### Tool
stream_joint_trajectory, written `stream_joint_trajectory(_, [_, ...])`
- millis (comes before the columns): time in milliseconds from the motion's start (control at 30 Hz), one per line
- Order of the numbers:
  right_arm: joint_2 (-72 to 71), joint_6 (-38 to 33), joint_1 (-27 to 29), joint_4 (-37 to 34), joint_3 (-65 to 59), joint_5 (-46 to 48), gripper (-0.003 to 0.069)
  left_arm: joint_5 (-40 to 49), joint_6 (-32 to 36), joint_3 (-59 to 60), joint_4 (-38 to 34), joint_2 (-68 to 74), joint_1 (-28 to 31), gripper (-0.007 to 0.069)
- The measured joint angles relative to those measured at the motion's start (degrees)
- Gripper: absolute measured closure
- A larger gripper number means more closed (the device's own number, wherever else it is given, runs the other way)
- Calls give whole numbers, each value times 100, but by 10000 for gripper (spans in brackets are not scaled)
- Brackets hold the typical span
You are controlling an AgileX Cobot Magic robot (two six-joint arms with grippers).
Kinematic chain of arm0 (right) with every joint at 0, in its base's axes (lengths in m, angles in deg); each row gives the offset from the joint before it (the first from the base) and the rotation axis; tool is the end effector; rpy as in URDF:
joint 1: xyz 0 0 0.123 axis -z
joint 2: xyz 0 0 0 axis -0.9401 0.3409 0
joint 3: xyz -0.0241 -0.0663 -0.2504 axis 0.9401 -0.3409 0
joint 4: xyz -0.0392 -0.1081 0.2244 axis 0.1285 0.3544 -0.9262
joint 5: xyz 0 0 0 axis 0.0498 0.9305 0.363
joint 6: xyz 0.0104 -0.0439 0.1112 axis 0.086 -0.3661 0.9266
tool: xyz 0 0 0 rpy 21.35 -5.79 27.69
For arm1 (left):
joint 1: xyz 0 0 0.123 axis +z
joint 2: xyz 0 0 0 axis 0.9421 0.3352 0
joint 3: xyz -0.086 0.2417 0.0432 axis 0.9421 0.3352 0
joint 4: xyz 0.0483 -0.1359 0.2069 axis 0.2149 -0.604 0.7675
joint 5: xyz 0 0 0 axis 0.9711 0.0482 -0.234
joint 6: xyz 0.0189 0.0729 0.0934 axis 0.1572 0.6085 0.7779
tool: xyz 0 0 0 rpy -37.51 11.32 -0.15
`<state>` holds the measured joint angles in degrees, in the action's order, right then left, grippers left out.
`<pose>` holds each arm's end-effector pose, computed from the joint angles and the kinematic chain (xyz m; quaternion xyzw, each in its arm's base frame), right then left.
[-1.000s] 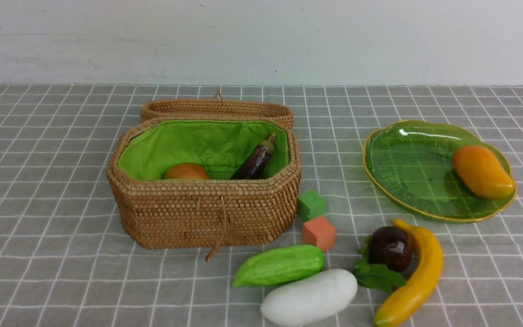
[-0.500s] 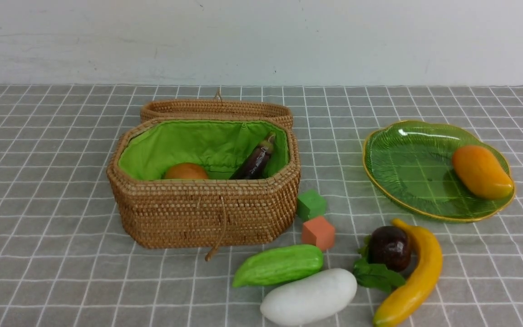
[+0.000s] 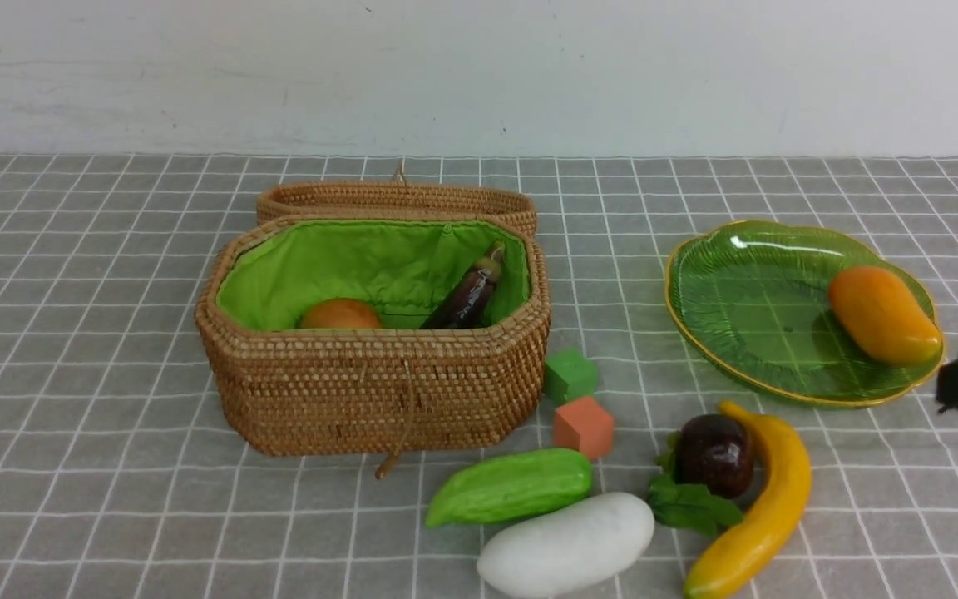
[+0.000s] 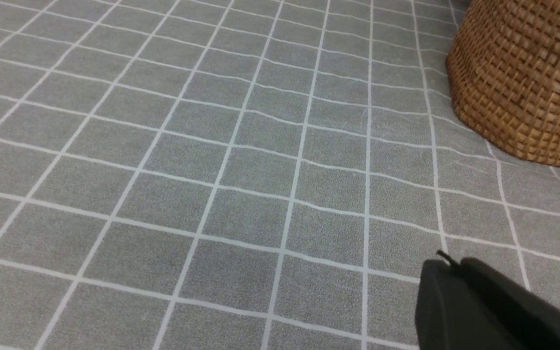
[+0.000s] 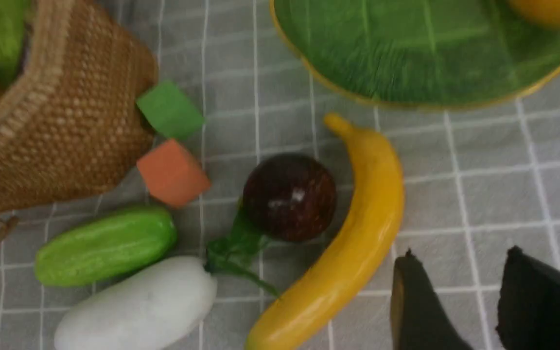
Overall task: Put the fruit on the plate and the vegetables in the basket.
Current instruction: Use the right arm to grab a mangosteen and put it into the right plate
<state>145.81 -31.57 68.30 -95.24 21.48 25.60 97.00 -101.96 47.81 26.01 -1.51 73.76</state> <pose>0.2448 0.0340 0.2508 0.0753 0.9264 0.1565 0.3342 0.1050 0.0098 0.1602 -0.1126 0.8030 -0.0286 0.5845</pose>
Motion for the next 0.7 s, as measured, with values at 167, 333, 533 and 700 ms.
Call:
stream_joint_trajectory(167, [834, 149, -15, -190, 0, -28, 302, 0, 0, 0, 0, 0, 0, 604])
stream_joint_trajectory(333, [1748, -37, -297, -503, 66, -185, 132, 0, 0, 0, 1, 0, 0, 603])
stream_joint_trajectory(533, [2331, -225, -651, -573, 494, -300, 45, 0, 0, 0, 1, 0, 0, 596])
stream_joint_trajectory(700, [2575, 259, -660, -242, 712, -414, 73, 0, 0, 0, 1, 0, 0, 594])
